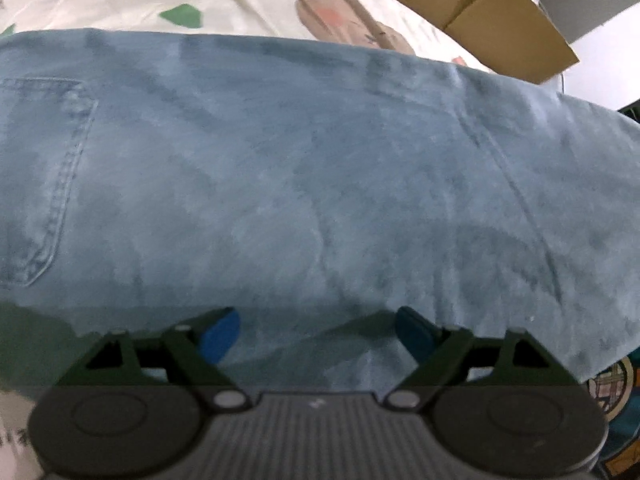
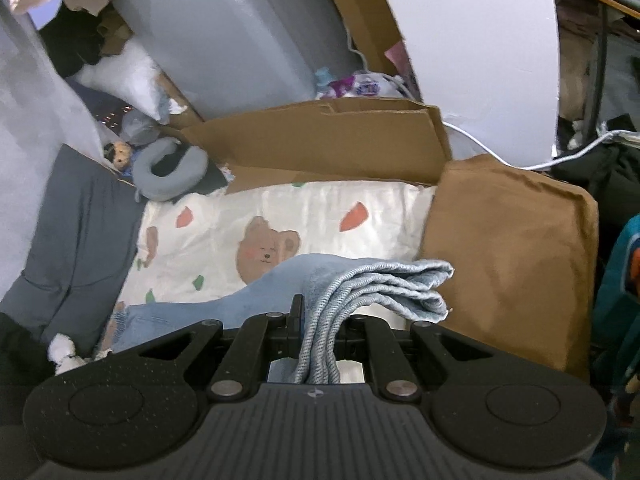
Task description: Fold clothes
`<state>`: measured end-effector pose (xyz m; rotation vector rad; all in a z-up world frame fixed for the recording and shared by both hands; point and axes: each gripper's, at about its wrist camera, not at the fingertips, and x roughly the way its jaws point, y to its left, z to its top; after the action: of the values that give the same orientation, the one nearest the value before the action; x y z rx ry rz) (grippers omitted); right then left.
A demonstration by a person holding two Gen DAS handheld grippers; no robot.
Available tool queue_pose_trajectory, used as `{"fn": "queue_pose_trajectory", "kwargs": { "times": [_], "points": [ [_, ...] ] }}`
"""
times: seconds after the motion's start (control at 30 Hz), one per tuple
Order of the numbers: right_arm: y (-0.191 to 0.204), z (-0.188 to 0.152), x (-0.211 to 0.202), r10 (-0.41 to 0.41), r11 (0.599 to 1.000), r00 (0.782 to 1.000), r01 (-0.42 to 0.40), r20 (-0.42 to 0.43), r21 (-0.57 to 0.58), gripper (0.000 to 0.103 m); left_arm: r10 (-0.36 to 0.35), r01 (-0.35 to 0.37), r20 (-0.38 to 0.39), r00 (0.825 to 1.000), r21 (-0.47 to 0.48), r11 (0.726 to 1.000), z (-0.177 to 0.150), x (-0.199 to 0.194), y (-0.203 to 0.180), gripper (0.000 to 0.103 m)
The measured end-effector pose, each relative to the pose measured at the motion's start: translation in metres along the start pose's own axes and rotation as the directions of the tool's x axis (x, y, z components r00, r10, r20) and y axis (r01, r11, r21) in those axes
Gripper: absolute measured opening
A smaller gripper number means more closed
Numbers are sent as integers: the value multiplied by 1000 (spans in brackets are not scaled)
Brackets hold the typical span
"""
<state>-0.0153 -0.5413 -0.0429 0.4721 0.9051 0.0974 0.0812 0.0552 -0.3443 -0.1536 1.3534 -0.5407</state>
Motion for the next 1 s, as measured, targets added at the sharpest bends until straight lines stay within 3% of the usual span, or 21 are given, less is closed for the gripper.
{"fn": "queue_pose_trajectory", "kwargs": {
  "times": [0.13, 0.23, 0.33, 0.4, 0.47, 0.6, 1.0],
  "points": [
    [-11, 2, 2, -39, 999, 999, 39, -19, 14, 8, -26, 27, -8, 1000, 38, 999, 1, 12, -11, 83],
    [-22, 3, 4, -66, 997, 997, 67, -34, 28, 9, -54, 54, -5, 999, 45, 998, 2, 16, -17, 72],
    [-33, 1, 7, -84, 995, 995, 86, -47, 56, 8, -105, 106, -13, 994, 64, 992, 1, 21, -26, 53],
    [-34, -1, 12, -84, 994, 995, 88, -56, 63, 9, -134, 137, -36, 990, 75, 988, -2, 26, -31, 29],
    [-33, -3, 16, -85, 994, 994, 89, -64, 67, 9, -165, 170, -65, 984, 88, 981, -5, 32, -37, 19],
    [-33, -6, 23, -95, 992, 993, 100, -70, 74, 9, -187, 202, -117, 975, 131, 971, 0, 43, -42, 13],
    [-24, -17, 33, -134, 986, 989, 139, -59, 90, 9, -190, 223, -203, 961, 157, 962, -21, 56, -40, 13]
  ]
}}
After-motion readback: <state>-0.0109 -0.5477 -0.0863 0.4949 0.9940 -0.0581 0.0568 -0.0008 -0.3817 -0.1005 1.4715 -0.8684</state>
